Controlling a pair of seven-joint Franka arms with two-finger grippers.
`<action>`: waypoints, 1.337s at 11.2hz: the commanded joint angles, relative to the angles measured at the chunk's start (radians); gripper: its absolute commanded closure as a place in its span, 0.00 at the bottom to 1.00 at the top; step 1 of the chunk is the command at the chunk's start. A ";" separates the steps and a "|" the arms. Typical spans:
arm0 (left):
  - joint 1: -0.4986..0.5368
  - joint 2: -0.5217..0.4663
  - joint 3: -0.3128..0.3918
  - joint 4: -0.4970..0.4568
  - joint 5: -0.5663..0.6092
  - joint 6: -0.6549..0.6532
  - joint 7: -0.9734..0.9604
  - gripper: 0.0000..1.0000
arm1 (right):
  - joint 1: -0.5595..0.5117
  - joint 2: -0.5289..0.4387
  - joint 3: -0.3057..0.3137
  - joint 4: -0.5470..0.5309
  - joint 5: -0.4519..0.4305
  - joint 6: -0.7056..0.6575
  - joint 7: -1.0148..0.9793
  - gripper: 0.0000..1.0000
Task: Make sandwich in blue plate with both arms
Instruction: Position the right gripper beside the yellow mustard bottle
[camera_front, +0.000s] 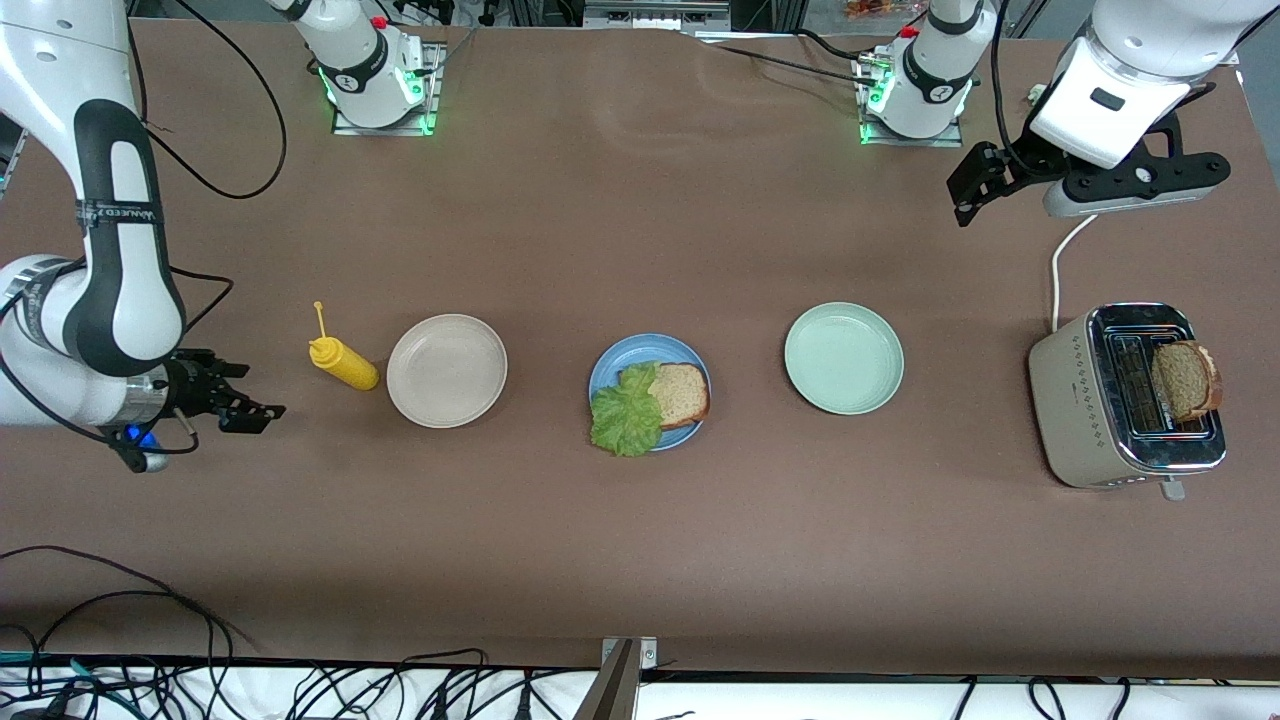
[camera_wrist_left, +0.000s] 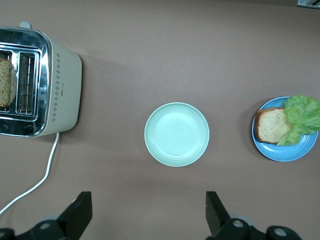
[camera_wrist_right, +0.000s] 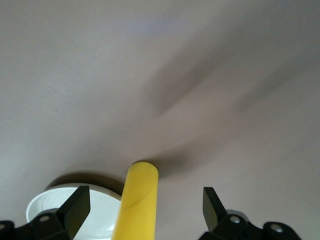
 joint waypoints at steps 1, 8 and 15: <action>0.003 0.004 -0.003 0.017 0.008 -0.003 -0.014 0.00 | -0.004 -0.038 -0.001 -0.089 0.053 -0.038 -0.027 0.00; 0.004 -0.002 0.000 0.014 0.006 -0.011 -0.017 0.00 | -0.035 0.025 -0.031 -0.129 0.265 0.011 0.004 0.00; 0.003 0.001 -0.005 0.019 0.005 -0.008 -0.022 0.00 | -0.030 0.059 -0.025 -0.155 0.353 0.030 0.096 0.00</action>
